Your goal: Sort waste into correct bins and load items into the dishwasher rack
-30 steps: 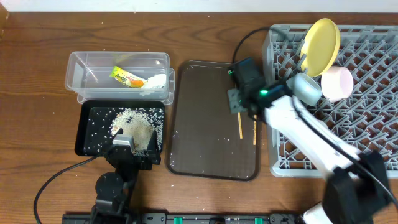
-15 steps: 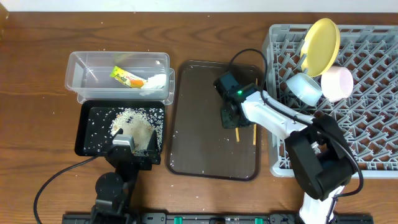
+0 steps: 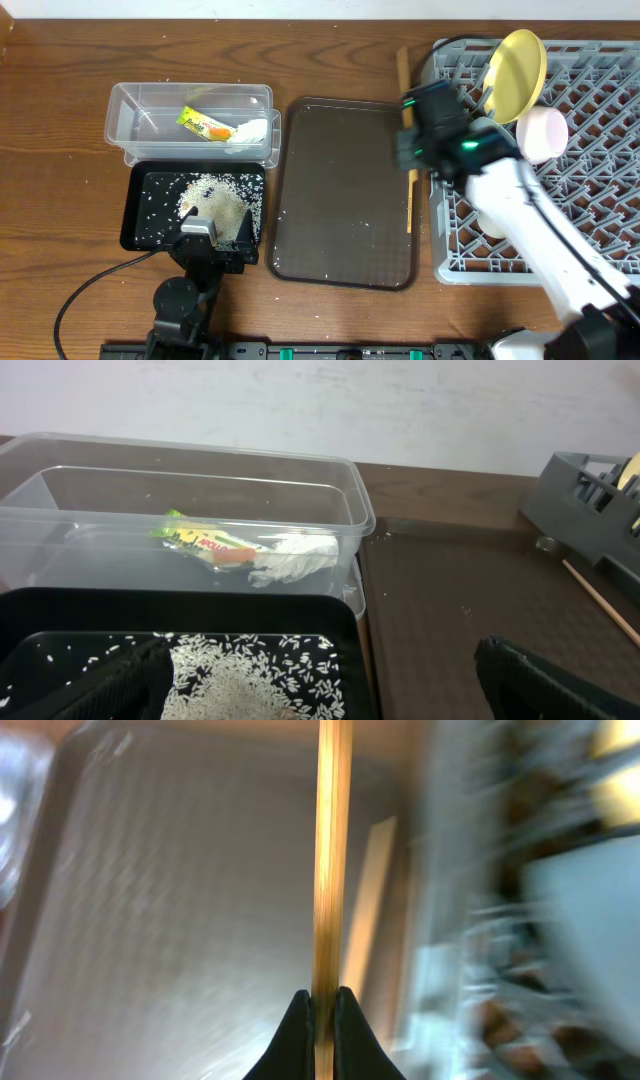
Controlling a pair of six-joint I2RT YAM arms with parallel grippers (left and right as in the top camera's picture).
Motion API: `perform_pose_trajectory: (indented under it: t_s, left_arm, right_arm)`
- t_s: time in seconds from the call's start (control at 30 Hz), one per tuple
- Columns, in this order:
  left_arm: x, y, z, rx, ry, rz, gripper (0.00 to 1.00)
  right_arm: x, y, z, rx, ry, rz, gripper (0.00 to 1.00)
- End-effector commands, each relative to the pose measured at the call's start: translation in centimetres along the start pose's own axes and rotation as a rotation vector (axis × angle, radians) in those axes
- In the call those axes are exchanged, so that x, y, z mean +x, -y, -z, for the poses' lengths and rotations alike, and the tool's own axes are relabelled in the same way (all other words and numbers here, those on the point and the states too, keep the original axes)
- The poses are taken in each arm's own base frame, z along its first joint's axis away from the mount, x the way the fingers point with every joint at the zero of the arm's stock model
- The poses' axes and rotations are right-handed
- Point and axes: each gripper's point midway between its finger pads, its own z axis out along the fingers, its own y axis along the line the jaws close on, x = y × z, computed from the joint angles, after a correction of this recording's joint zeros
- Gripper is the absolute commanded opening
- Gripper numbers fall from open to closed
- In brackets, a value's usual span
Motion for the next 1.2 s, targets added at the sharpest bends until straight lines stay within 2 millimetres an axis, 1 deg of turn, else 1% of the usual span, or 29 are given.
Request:
perform_pose_trajectory:
  t_s: [0.0, 0.03, 0.1, 0.13, 0.2, 0.23, 0.27, 0.3, 0.33, 0.43, 0.5, 0.57, 0.6, 0.63, 0.7, 0.73, 0.83, 1.0, 1.17]
  left_arm:
    - [1.2, -0.4, -0.2, -0.012, -0.026, -0.01, 0.99]
    - [1.3, -0.4, -0.3, -0.012, -0.026, -0.01, 0.99]
    - [1.3, -0.4, -0.3, -0.012, -0.026, -0.01, 0.99]
    - [1.2, -0.4, -0.2, -0.012, -0.026, -0.01, 0.99]
    - [1.3, -0.4, -0.3, -0.012, -0.026, -0.01, 0.99]
    - [1.3, -0.4, -0.3, -0.012, -0.026, -0.01, 0.99]
    - [1.3, -0.4, -0.3, -0.012, -0.026, -0.01, 0.99]
    - [1.3, -0.4, -0.3, -0.012, -0.026, -0.01, 0.99]
    - [1.3, -0.4, -0.3, -0.012, -0.026, -0.01, 0.99]
    - [1.3, -0.4, -0.3, -0.012, -0.026, -0.01, 0.99]
    - [1.3, -0.4, -0.3, -0.012, -0.026, -0.01, 0.99]
    - [1.3, -0.4, -0.3, -0.012, -0.026, -0.01, 0.99]
    - [1.3, -0.4, -0.3, -0.012, -0.026, -0.01, 0.99]
    - [1.3, -0.4, -0.3, -0.012, -0.026, -0.01, 0.99]
    - [1.3, -0.4, -0.3, -0.012, -0.026, -0.01, 0.99]
    - [1.3, -0.4, -0.3, -0.012, -0.026, -0.01, 0.99]
    - [1.3, -0.4, -0.3, -0.012, -0.026, -0.01, 0.99]
    - [1.3, -0.4, -0.3, -0.012, -0.026, -0.01, 0.99]
    - [1.3, -0.4, -0.3, -0.012, -0.026, -0.01, 0.99]
  right_arm:
    - [-0.6, 4.5, -0.8, 0.117, -0.002, -0.004, 0.01]
    - [-0.4, 5.4, -1.3, 0.127, -0.019, -0.017, 0.01]
    - [0.2, 6.1, -2.1, 0.135, -0.058, -0.004, 0.01]
    - [0.6, 6.6, -2.5, 0.156, -0.081, 0.014, 0.03]
    - [1.2, 8.0, -3.0, 0.234, -0.108, 0.024, 0.22]
    - [1.3, 8.0, -3.0, 0.234, -0.112, 0.024, 0.28]
    - [1.4, 7.1, -3.1, 0.186, -0.117, 0.025, 0.33]
    - [1.4, 6.2, -3.0, 0.147, -0.117, 0.028, 0.36]
    - [1.5, 4.9, -2.9, 0.09, -0.118, 0.033, 0.38]
    - [1.9, 0.4, -2.3, -0.082, -0.125, 0.067, 0.4]
    - [2.8, -2.6, -2.1, -0.137, -0.142, 0.089, 0.41]
    - [3.8, -4.2, -2.2, -0.142, -0.155, 0.121, 0.41]
    - [4.3, -4.7, -2.2, -0.123, -0.161, 0.121, 0.41]
    - [4.9, -4.9, -2.5, -0.089, -0.165, 0.108, 0.41]
    - [5.9, -4.0, -3.1, 0.043, -0.164, 0.035, 0.41]
    - [6.5, -3.1, -3.5, 0.136, -0.156, -0.023, 0.41]
    - [7.9, -1.8, -4.9, 0.27, -0.148, -0.095, 0.42]
    - [9.7, -0.9, -8.5, 0.327, -0.208, -0.107, 0.42]
    - [11.6, 0.3, -10.8, 0.376, -0.283, -0.1, 0.41]
